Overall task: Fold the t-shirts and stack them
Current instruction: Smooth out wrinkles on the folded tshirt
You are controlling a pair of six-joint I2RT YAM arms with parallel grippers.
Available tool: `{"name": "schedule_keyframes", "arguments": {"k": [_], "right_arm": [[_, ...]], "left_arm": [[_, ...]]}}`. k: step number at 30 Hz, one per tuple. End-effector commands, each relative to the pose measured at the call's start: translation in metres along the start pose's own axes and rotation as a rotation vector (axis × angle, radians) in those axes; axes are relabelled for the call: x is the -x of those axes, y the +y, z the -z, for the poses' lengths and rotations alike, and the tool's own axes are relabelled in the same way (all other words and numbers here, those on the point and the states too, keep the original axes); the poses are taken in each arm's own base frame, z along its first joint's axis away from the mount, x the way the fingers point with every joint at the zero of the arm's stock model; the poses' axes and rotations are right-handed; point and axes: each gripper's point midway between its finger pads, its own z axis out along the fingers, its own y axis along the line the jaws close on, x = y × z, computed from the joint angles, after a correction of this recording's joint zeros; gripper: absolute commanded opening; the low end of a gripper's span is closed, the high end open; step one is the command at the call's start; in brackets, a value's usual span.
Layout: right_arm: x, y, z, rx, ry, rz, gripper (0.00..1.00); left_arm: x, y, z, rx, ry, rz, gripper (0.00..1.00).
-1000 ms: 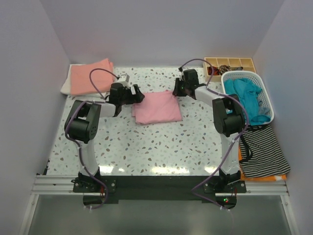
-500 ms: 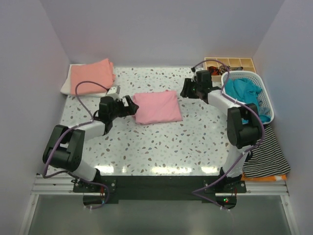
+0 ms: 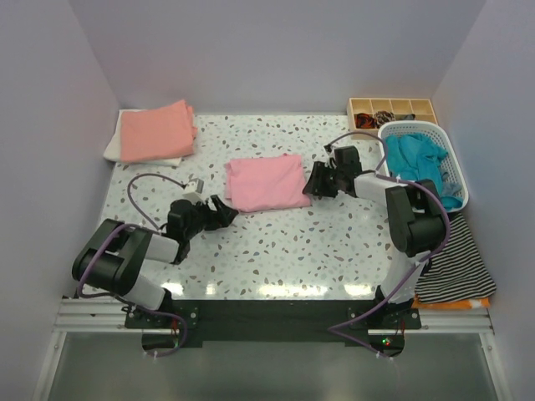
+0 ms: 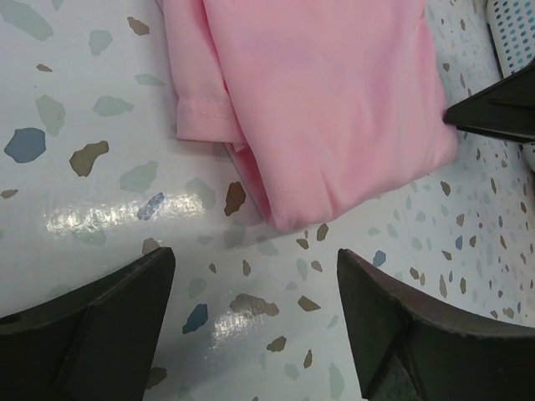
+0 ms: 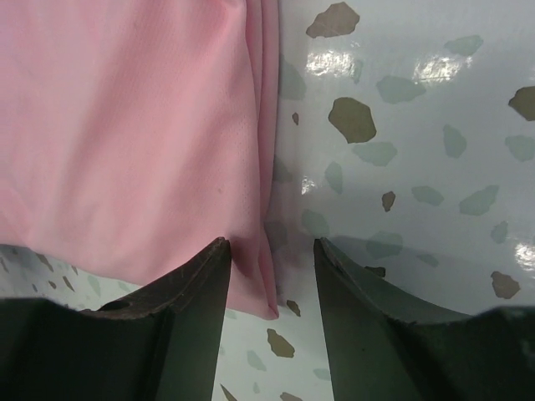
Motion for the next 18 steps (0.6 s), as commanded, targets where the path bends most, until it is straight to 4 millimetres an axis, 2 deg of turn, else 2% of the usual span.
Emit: {"name": "schedule_keyframes", "arguments": {"k": [1,2,3,5,9,13,14,15,16,18], "right_arm": [[0.011,0.026,0.007,0.115,-0.049,-0.009,0.48],[0.01,0.026,0.006,0.12,-0.047,-0.022,0.47],[0.008,0.026,0.006,0.123,-0.042,-0.026,0.47],[0.004,0.027,0.008,0.129,-0.036,-0.037,0.46],[-0.003,0.026,0.012,0.128,-0.026,-0.04,0.46],[-0.005,0.026,0.014,0.132,-0.03,-0.04,0.43],[-0.007,0.025,0.013,0.128,-0.025,-0.041,0.42],[-0.008,0.024,0.012,0.129,-0.021,-0.04,0.4],[-0.008,0.024,0.012,0.13,-0.016,-0.042,0.33],[-0.01,0.026,0.012,0.14,-0.008,-0.051,0.29]], "left_arm": [[0.012,-0.021,-0.01,-0.109,-0.067,-0.005,0.77],[0.016,-0.026,-0.014,-0.127,-0.079,-0.009,0.71],[0.01,-0.025,-0.018,-0.128,-0.058,-0.001,0.7],[0.013,-0.03,-0.023,-0.149,-0.064,0.004,0.64],[0.009,-0.036,-0.032,-0.164,-0.05,0.006,0.58],[0.008,-0.035,-0.037,-0.155,-0.044,0.001,0.45],[0.009,-0.034,-0.039,-0.153,-0.046,-0.003,0.39],[0.009,-0.034,-0.04,-0.151,-0.044,-0.006,0.38],[0.009,-0.033,-0.041,-0.145,-0.043,-0.009,0.37],[0.011,-0.033,-0.042,-0.14,-0.043,-0.016,0.32]]}}
